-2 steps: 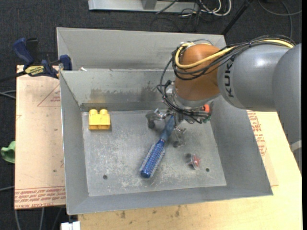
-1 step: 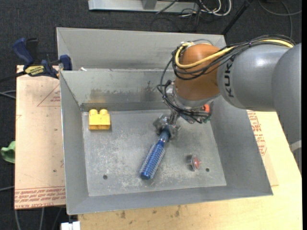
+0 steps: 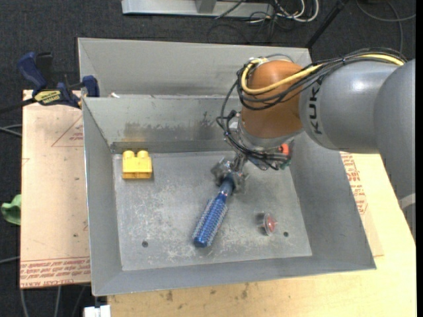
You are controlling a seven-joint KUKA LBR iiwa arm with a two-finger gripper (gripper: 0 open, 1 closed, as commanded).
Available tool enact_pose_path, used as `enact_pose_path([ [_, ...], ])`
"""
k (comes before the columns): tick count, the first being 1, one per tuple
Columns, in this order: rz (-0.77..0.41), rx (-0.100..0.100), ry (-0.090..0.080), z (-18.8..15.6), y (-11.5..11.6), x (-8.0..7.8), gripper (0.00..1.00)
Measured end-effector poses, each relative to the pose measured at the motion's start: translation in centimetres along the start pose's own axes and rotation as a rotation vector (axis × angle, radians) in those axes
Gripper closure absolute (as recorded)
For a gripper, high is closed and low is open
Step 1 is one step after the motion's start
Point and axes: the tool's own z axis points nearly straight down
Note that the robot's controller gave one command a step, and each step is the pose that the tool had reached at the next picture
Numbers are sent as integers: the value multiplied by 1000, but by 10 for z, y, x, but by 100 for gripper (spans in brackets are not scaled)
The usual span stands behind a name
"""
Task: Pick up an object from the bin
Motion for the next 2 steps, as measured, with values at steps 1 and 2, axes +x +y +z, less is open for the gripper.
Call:
enact_pose_path([
  [1, 0, 0, 0, 0, 0, 0, 100],
  [2, 0, 0, 0, 0, 0, 0, 100],
])
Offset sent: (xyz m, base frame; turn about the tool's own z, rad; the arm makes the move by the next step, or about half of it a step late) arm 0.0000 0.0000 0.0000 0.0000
